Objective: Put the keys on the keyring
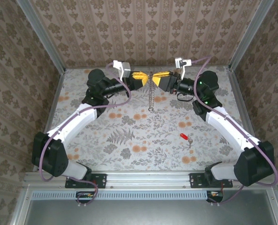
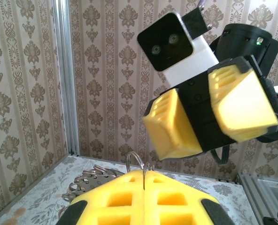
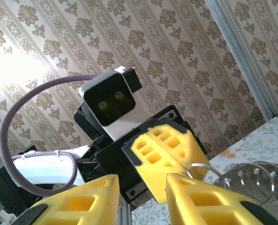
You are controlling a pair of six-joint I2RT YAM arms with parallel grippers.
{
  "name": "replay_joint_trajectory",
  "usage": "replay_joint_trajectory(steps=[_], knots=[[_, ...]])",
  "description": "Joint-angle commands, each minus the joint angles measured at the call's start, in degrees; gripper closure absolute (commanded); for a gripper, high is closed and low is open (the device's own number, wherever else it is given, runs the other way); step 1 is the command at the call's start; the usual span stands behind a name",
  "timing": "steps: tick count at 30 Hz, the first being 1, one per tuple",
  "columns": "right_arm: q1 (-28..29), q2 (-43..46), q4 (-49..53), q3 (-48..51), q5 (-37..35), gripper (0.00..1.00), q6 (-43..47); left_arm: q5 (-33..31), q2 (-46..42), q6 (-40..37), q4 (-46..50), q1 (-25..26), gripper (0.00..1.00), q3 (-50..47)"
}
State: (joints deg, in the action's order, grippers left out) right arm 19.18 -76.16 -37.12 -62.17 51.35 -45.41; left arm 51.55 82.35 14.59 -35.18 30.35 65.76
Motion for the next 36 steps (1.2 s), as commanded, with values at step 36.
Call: replay_joint_trajectory(steps=[36], knots=[[1.6, -3.1, -3.0, -1.8, 3.5, 1.0, 2.3, 2.2, -2.0, 1.9, -0.6, 0.2, 1.0, 1.5]])
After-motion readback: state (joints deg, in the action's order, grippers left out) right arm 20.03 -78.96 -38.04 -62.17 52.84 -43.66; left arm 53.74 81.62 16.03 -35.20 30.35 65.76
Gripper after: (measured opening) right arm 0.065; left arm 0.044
